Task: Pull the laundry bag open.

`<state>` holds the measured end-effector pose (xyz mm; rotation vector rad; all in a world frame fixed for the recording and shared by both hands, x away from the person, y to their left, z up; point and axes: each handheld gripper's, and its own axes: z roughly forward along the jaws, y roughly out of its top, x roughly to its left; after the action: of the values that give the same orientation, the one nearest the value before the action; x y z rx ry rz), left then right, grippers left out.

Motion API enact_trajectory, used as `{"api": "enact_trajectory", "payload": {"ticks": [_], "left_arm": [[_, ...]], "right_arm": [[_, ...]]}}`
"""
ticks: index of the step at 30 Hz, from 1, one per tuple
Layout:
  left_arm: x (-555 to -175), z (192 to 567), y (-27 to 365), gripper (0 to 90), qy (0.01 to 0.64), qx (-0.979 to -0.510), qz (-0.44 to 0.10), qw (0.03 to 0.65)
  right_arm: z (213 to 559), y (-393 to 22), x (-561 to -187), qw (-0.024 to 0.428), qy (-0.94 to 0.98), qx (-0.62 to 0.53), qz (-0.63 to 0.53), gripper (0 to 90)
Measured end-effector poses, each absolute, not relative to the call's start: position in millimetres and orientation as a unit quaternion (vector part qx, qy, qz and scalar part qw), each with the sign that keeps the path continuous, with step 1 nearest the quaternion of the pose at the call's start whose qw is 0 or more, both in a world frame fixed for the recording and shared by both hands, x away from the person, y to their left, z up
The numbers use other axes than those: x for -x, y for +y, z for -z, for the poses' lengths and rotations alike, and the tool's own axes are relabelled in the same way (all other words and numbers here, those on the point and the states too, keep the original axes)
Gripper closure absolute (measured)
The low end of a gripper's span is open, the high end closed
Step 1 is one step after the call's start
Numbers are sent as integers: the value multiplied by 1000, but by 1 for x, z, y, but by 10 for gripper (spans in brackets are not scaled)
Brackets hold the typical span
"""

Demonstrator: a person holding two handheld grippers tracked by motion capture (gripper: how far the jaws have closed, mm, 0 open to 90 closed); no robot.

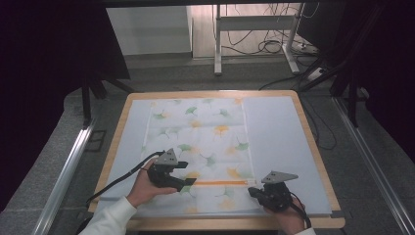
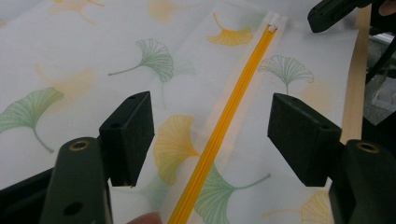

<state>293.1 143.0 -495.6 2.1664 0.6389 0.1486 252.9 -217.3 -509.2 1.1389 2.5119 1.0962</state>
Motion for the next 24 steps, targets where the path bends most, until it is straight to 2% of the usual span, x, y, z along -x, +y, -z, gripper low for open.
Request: {"api": "enact_trajectory", "payload": {"ticks": [24], "left_arm": [[-303,490,79,356,214,-882,-44,418]], "right_arm": [[516,-212,-254,90,855,-382,-339,893]]}}
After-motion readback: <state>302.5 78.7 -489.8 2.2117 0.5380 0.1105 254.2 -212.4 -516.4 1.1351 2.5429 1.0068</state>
